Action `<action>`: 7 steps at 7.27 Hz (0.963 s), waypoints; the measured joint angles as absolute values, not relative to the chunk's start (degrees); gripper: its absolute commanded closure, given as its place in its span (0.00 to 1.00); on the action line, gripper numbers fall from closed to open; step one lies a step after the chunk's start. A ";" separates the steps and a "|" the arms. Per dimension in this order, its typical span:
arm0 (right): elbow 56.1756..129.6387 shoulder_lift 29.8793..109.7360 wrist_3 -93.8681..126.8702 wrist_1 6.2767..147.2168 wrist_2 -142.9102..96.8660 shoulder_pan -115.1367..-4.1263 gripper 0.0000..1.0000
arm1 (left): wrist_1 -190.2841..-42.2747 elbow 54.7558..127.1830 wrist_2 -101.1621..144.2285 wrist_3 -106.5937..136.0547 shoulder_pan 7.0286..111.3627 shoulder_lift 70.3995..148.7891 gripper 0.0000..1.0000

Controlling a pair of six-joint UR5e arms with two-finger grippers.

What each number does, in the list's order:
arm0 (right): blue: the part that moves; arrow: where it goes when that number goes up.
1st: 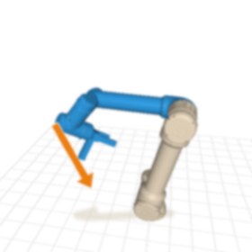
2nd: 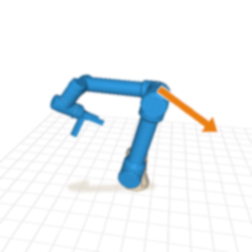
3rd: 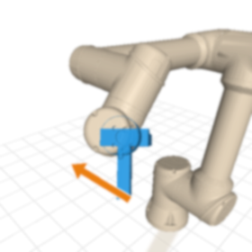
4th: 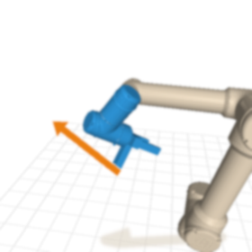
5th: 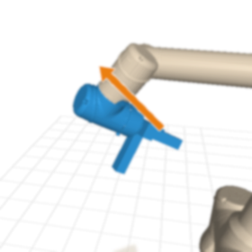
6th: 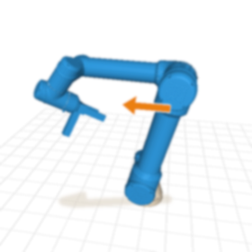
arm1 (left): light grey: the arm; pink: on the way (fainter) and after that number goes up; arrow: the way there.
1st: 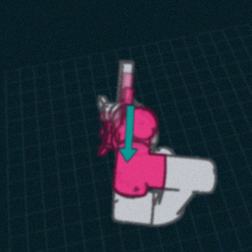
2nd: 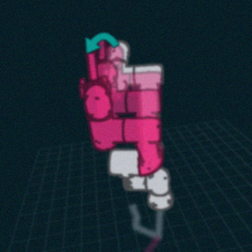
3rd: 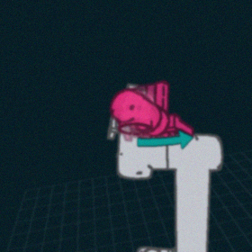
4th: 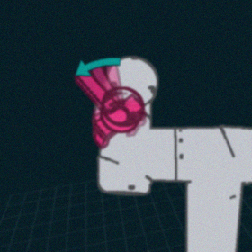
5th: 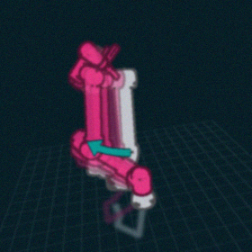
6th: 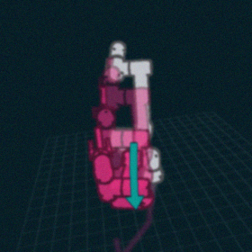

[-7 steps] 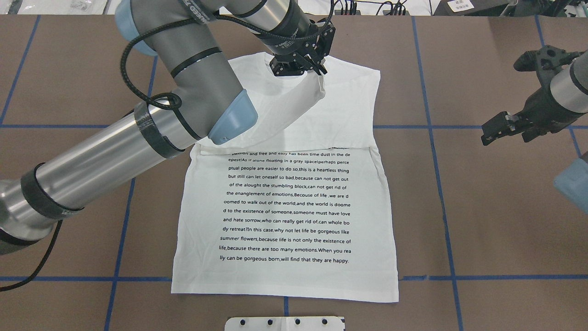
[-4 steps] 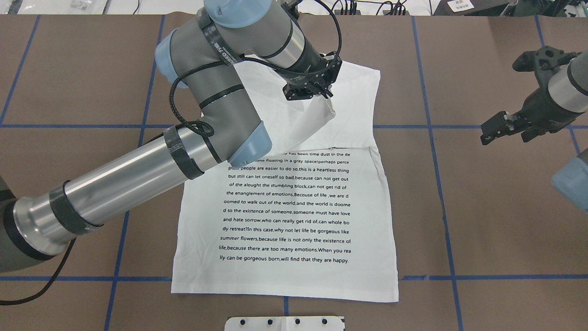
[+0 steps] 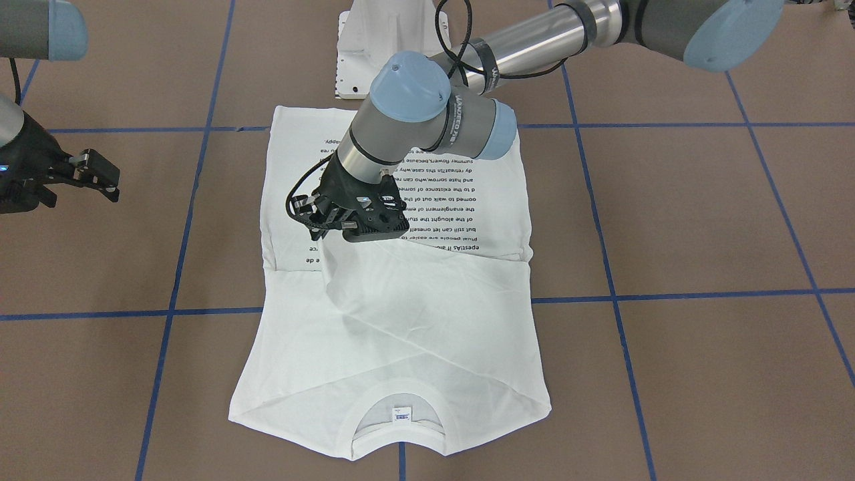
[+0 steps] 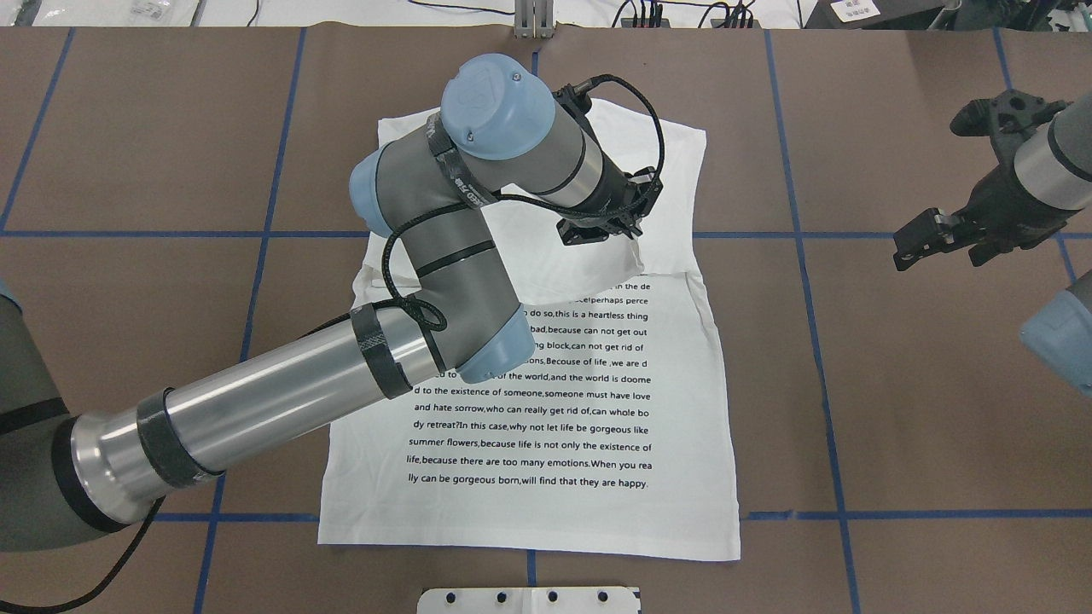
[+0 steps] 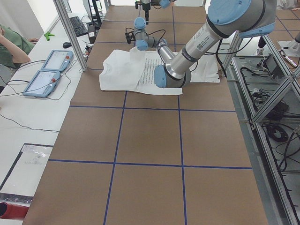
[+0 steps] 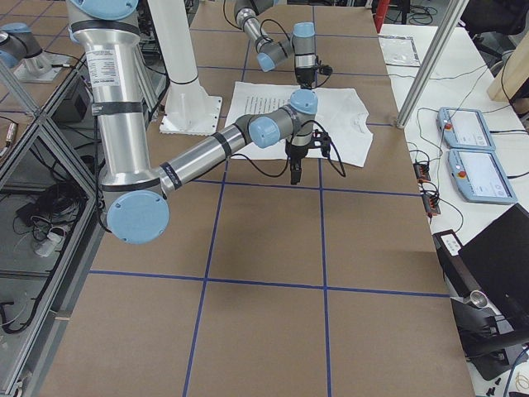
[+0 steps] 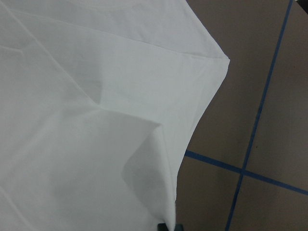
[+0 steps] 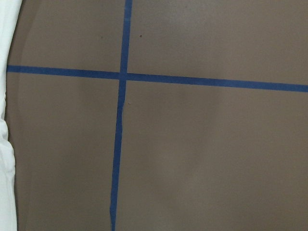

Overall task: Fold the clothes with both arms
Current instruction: 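Grasp the other sleeve cuff with the left gripper and fold it across the body, then release the sleeve and move both grippers to the bottom hem corners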

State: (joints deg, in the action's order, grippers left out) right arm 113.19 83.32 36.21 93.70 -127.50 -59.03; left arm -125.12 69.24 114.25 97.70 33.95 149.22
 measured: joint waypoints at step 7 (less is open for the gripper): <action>113.71 82.96 37.41 93.09 -127.21 -58.78 0.00 | -124.29 74.88 109.97 93.05 31.92 144.76 0.00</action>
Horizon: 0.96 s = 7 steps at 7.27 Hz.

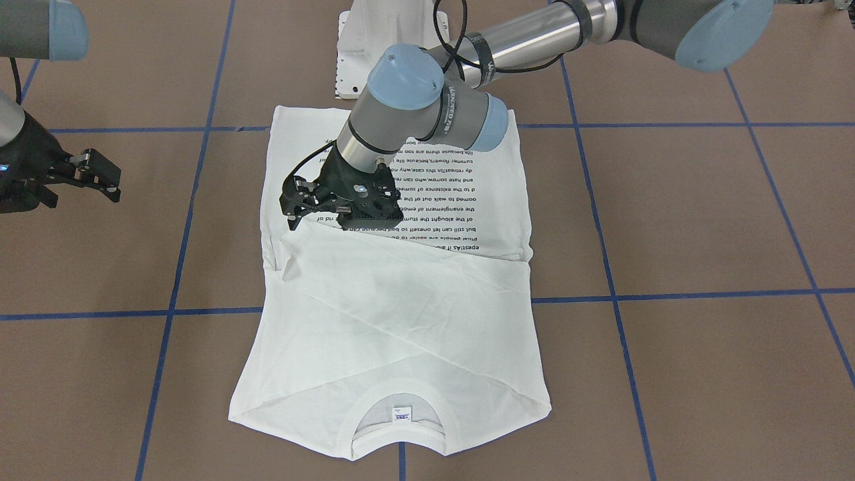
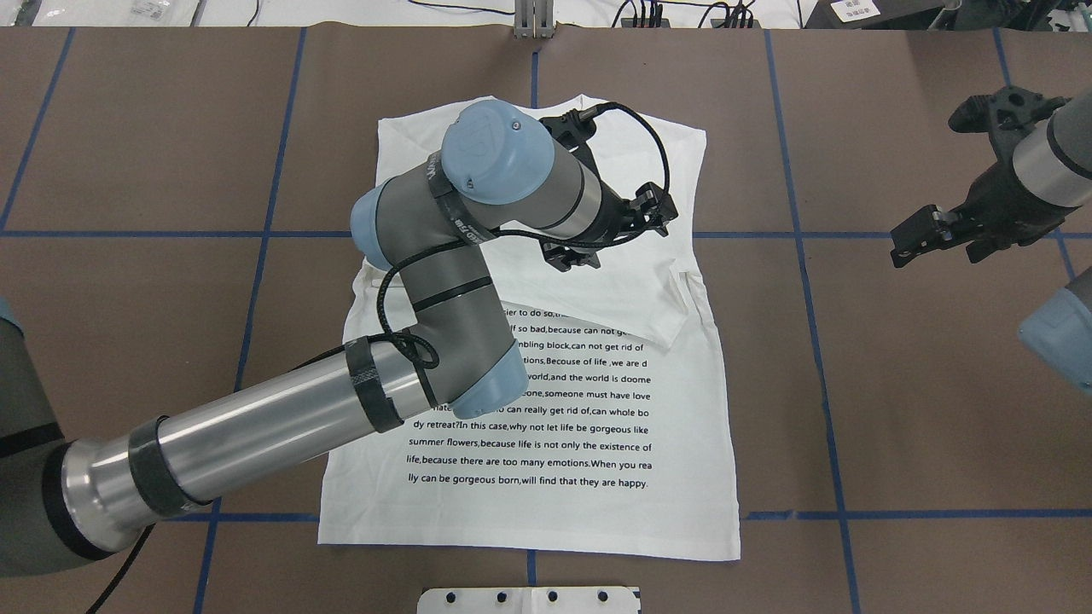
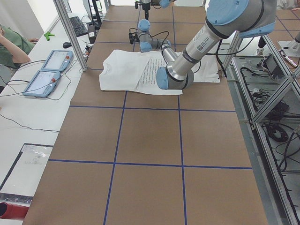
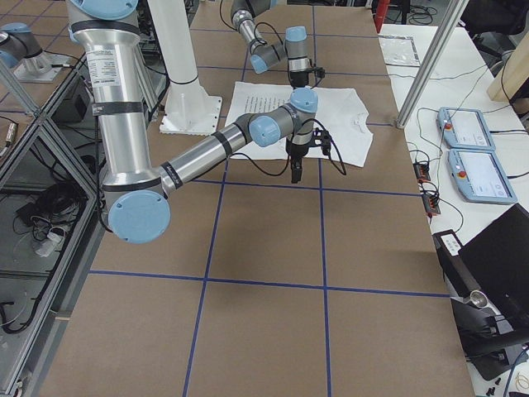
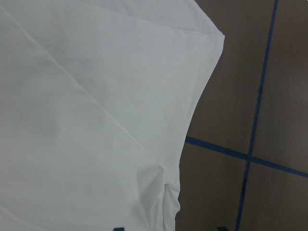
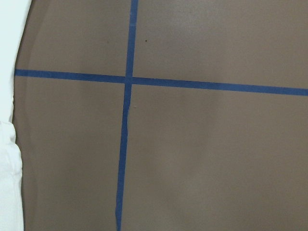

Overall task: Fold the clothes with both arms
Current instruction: 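Release the sleeve and move both grippers to the bottom hem corners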

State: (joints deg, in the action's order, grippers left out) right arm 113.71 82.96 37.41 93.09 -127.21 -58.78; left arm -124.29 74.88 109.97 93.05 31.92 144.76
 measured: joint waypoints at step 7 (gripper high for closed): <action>122.01 86.12 80.13 78.67 -104.24 -25.59 0.00 | -99.82 118.62 109.64 69.84 34.81 112.37 0.00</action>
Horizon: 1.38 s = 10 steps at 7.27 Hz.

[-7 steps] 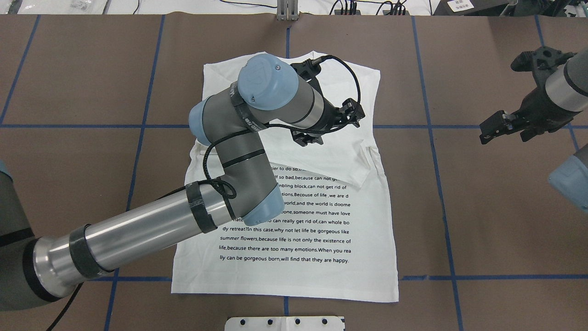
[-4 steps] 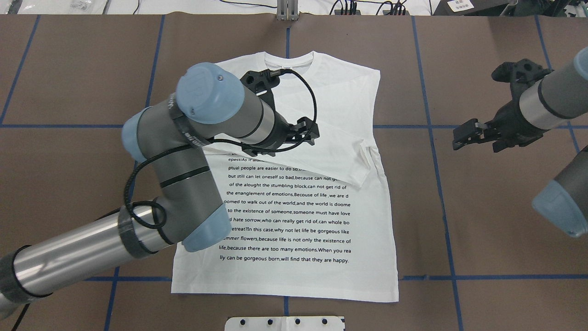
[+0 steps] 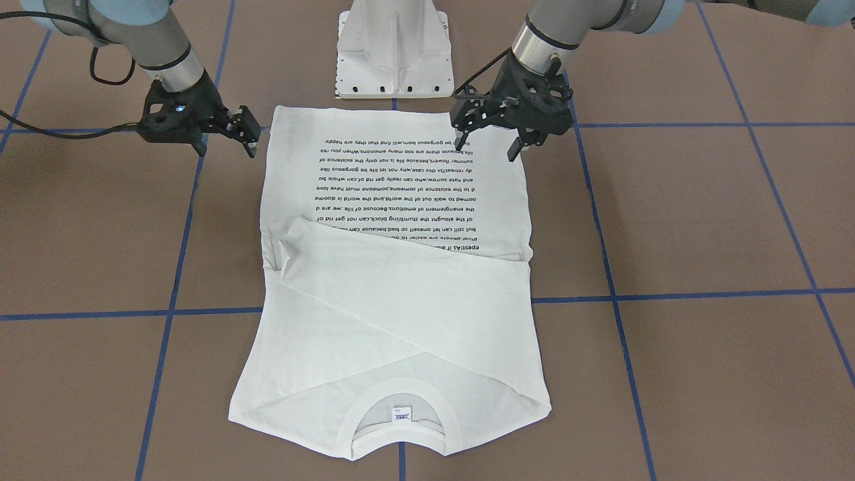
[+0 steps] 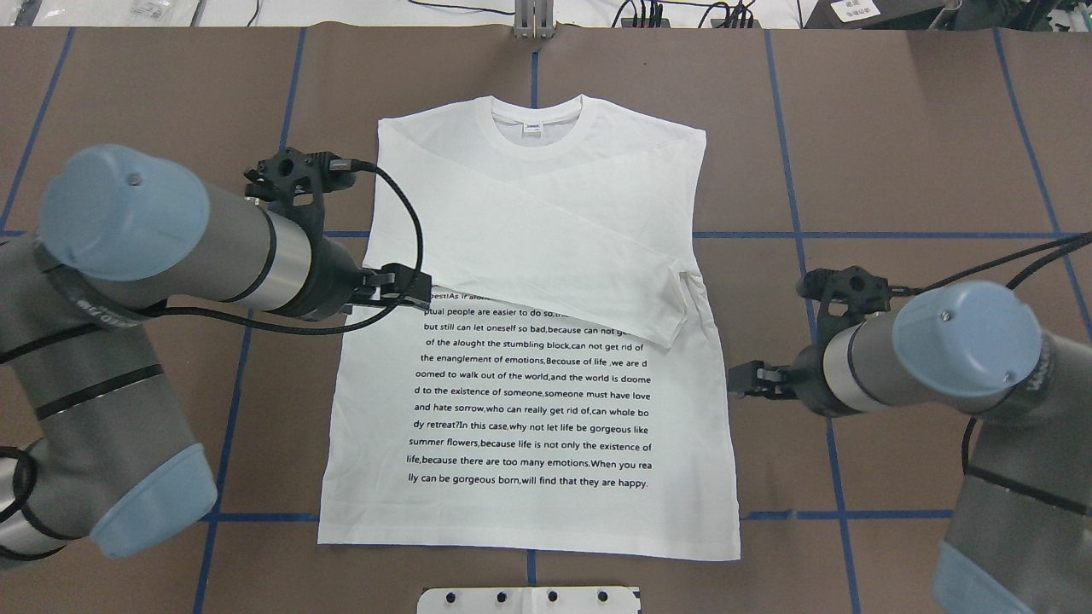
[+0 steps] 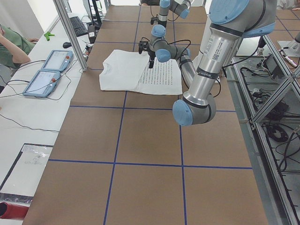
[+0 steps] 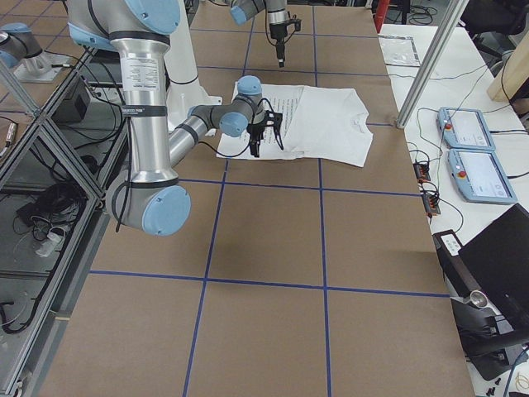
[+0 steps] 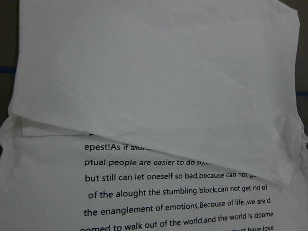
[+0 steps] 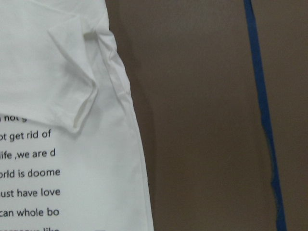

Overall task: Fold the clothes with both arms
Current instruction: 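Release the sleeve and move both grippers to the bottom hem corners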

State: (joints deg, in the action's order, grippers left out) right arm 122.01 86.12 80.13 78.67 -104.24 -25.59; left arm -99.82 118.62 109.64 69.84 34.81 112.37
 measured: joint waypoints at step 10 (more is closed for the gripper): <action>120.19 85.93 90.27 78.83 -93.17 -7.49 0.10 | -100.66 120.77 110.11 65.46 34.44 104.94 0.00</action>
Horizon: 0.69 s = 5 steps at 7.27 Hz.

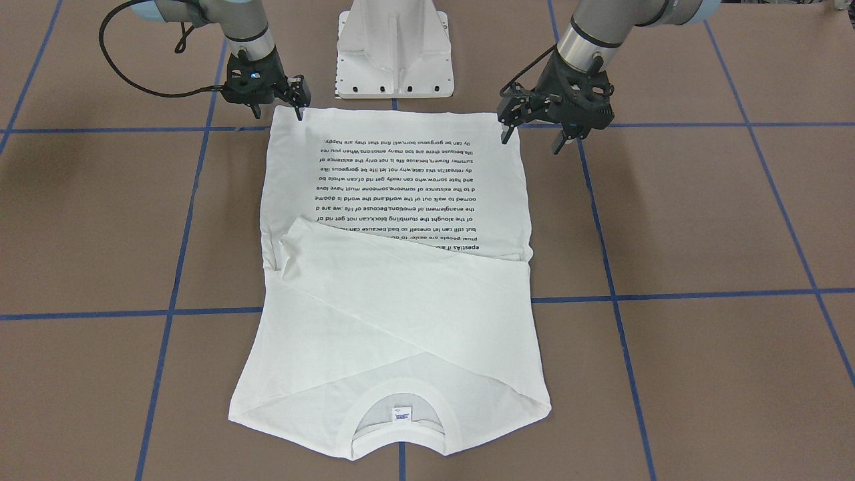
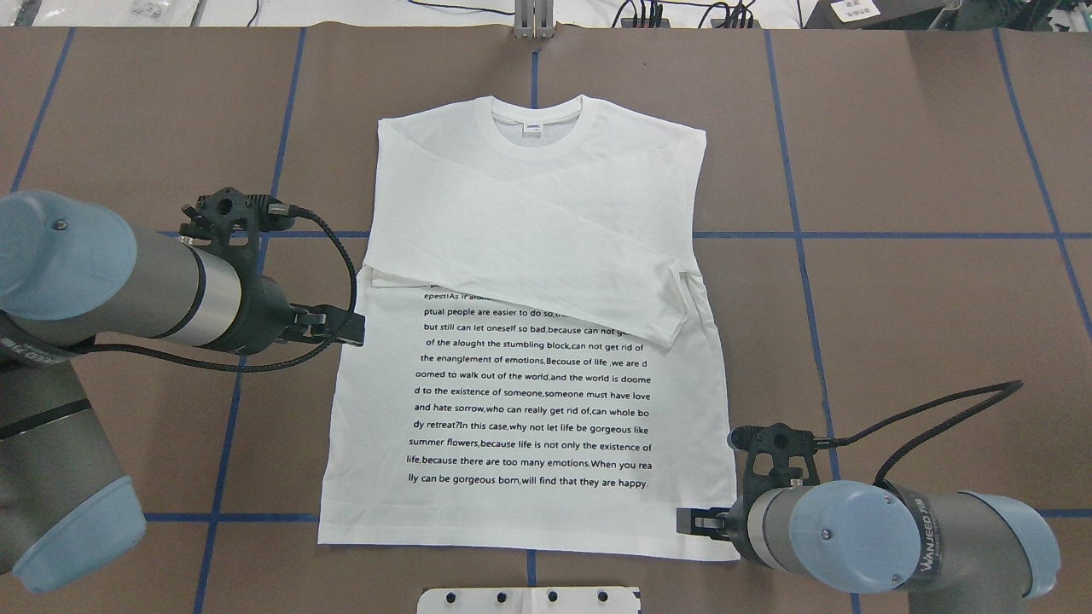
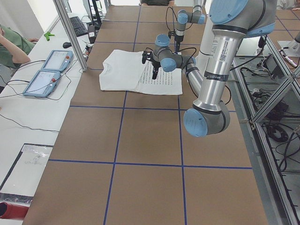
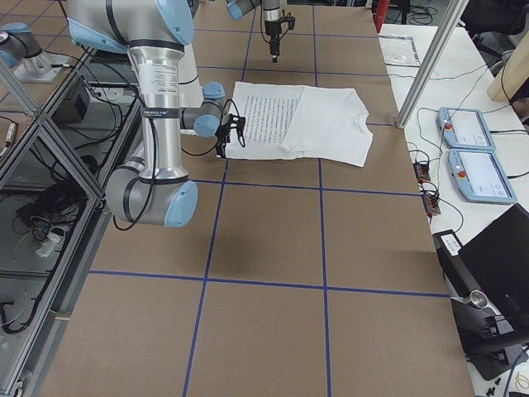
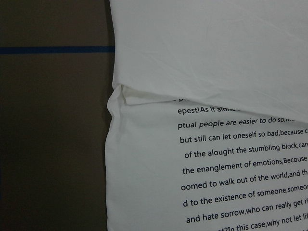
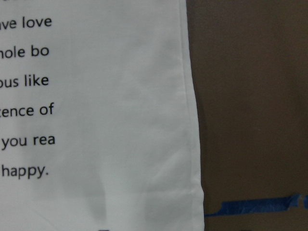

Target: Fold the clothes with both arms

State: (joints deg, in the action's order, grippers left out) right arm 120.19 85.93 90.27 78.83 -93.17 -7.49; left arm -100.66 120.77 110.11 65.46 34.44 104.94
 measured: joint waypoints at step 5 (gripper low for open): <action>119.97 85.79 90.26 79.01 -96.72 -7.47 0.42 | -101.50 120.07 110.04 65.48 34.37 105.38 0.00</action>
State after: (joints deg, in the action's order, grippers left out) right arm 119.97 85.79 90.26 79.01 -96.72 -7.47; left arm -101.50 120.07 110.04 65.48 34.37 105.38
